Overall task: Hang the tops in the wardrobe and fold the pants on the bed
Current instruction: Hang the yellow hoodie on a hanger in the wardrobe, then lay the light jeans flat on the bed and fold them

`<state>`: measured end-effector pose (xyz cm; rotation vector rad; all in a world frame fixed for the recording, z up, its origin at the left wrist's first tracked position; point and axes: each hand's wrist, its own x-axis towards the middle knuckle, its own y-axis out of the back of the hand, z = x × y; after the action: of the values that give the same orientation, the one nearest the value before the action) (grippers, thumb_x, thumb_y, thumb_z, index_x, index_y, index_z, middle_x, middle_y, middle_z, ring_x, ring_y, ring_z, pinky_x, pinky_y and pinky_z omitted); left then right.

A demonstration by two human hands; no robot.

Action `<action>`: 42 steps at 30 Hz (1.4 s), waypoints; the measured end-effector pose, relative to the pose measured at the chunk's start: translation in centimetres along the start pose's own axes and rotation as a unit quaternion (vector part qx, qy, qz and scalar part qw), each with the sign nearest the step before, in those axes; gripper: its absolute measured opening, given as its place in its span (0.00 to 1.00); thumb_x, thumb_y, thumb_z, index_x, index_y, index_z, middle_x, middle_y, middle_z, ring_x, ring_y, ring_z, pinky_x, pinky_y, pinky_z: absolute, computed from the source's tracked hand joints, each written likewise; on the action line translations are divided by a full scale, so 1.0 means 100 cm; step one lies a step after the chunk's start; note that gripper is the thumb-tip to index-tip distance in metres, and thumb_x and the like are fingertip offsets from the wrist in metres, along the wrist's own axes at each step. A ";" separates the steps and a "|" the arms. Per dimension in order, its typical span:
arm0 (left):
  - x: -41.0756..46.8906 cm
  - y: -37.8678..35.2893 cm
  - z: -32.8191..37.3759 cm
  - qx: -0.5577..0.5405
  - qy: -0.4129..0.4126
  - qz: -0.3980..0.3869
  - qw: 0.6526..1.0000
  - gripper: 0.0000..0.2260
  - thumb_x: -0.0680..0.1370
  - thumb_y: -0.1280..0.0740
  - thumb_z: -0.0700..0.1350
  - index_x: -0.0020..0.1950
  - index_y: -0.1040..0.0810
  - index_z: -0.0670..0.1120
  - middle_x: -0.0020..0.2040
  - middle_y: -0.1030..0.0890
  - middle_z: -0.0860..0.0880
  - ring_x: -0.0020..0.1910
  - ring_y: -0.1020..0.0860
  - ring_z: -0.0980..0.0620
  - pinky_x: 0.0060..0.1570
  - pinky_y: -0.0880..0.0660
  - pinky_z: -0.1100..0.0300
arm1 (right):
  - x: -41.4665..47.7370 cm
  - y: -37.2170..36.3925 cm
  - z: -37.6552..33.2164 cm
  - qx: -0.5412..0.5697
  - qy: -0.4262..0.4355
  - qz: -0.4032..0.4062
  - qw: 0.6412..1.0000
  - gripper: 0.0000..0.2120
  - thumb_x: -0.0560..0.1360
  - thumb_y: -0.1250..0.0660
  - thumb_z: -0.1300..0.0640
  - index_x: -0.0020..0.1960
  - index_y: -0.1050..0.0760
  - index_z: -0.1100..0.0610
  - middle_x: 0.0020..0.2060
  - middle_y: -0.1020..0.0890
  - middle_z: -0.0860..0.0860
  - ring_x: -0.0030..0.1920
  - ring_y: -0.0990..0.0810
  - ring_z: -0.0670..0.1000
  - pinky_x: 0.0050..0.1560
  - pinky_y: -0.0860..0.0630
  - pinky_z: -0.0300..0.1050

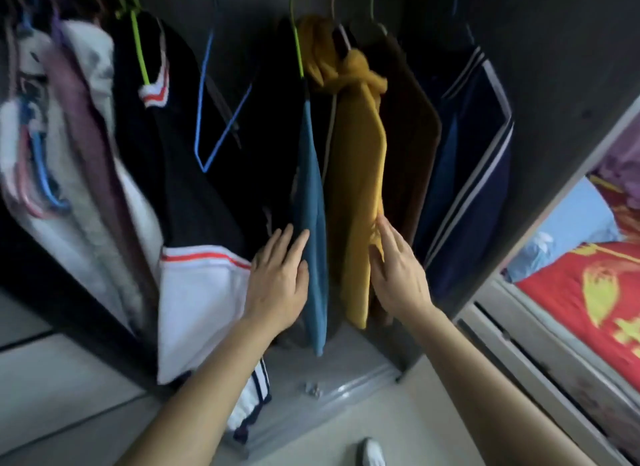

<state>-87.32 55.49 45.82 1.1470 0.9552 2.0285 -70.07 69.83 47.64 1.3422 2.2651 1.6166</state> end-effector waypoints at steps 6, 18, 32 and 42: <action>-0.070 -0.034 0.027 -0.022 0.051 -0.041 0.998 0.24 0.82 0.47 0.50 0.78 0.40 0.51 0.79 0.40 0.45 0.78 0.45 0.47 0.73 0.39 0.43 | -0.093 -0.015 0.041 -0.045 -0.079 -0.032 0.995 0.29 0.82 0.41 0.48 0.80 0.45 0.53 0.79 0.42 0.56 0.78 0.42 0.58 0.75 0.38 0.57; -0.025 -0.117 0.267 -0.030 -0.149 -0.018 0.988 0.27 0.81 0.42 0.54 0.79 0.40 0.48 0.80 0.47 0.41 0.79 0.50 0.43 0.74 0.46 0.39 | -0.196 0.164 0.216 -0.146 -0.173 0.120 0.967 0.31 0.80 0.39 0.45 0.79 0.40 0.54 0.79 0.45 0.60 0.79 0.47 0.61 0.76 0.44 0.59; -0.051 -0.303 0.662 -0.126 -0.384 -0.157 0.901 0.32 0.78 0.41 0.55 0.80 0.46 0.51 0.81 0.54 0.44 0.79 0.55 0.43 0.73 0.49 0.35 | -0.408 0.402 0.468 -0.234 -0.437 0.211 0.842 0.45 0.75 0.30 0.50 0.82 0.54 0.52 0.80 0.55 0.58 0.80 0.54 0.60 0.77 0.47 0.63; 0.015 -0.455 0.828 -0.143 -0.451 -0.230 0.850 0.32 0.78 0.47 0.60 0.81 0.50 0.53 0.81 0.58 0.46 0.79 0.58 0.44 0.73 0.50 0.35 | -0.413 0.453 0.629 -0.252 -0.521 0.201 0.790 0.46 0.73 0.29 0.51 0.81 0.53 0.53 0.80 0.53 0.61 0.79 0.52 0.62 0.77 0.46 0.61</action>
<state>-7.45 105.55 39.32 1.3283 0.3589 0.9898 14.17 92.64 37.81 1.9081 0.8746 0.9504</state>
